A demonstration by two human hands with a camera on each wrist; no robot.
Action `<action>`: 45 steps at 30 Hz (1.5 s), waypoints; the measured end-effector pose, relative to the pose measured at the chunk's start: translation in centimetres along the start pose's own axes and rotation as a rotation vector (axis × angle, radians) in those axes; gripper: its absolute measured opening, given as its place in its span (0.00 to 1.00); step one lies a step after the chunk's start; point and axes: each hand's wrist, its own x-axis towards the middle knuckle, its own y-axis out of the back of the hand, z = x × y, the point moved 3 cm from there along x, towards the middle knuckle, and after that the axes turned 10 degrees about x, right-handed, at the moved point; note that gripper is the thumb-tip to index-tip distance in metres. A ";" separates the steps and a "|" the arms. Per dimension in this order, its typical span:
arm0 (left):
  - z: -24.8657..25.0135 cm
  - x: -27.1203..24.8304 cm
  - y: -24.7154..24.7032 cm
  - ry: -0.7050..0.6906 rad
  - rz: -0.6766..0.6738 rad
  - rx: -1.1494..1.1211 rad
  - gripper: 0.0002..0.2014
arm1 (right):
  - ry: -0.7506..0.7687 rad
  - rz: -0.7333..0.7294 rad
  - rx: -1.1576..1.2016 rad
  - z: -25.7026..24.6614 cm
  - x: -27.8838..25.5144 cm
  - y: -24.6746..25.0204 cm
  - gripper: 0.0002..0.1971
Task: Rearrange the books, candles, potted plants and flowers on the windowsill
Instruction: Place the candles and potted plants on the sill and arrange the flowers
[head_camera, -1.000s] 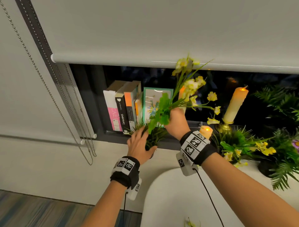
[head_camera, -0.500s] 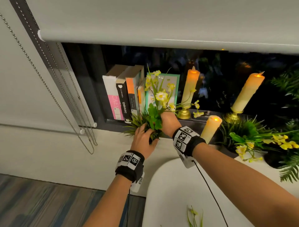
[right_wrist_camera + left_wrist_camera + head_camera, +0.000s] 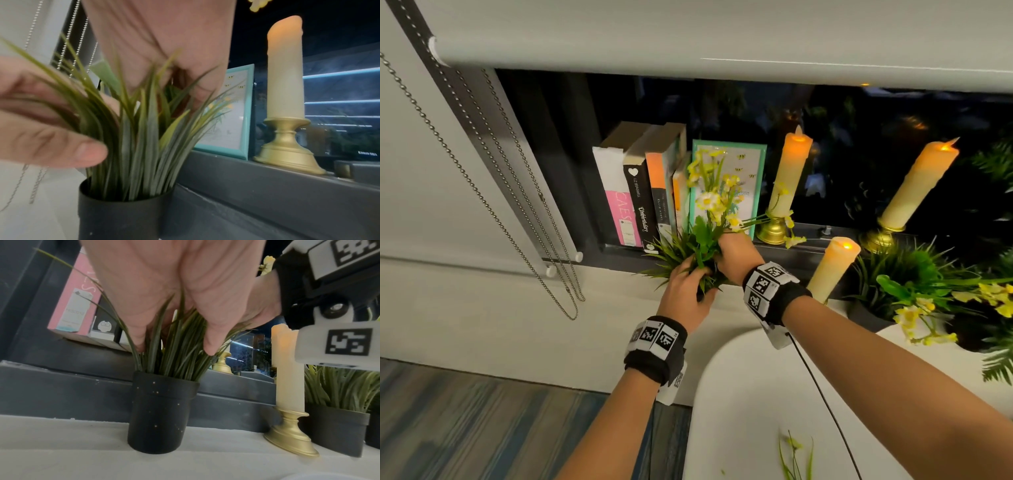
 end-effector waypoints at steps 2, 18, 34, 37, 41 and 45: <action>0.1 0.1 -0.1 -0.012 0.002 0.004 0.16 | 0.008 -0.047 -0.032 0.0 0.0 -0.6 0.12; -0.3 -0.1 -0.6 0.041 -0.040 0.019 0.18 | 0.077 -0.157 -0.126 -0.7 0.1 -1.9 0.15; 0.6 -1.0 3.3 -0.011 0.128 0.117 0.24 | -0.014 -0.116 0.027 -0.9 -1.9 0.6 0.18; 1.0 -1.3 3.7 -0.010 0.134 0.129 0.23 | -0.053 -0.105 0.010 -0.8 -2.6 1.0 0.21; 1.6 -1.6 4.4 -0.007 0.160 0.127 0.20 | -0.099 -0.038 0.086 -0.4 -3.2 1.3 0.23; 1.9 -2.0 4.7 0.021 0.165 0.115 0.21 | -0.175 0.023 0.173 -0.5 -4.0 1.4 0.22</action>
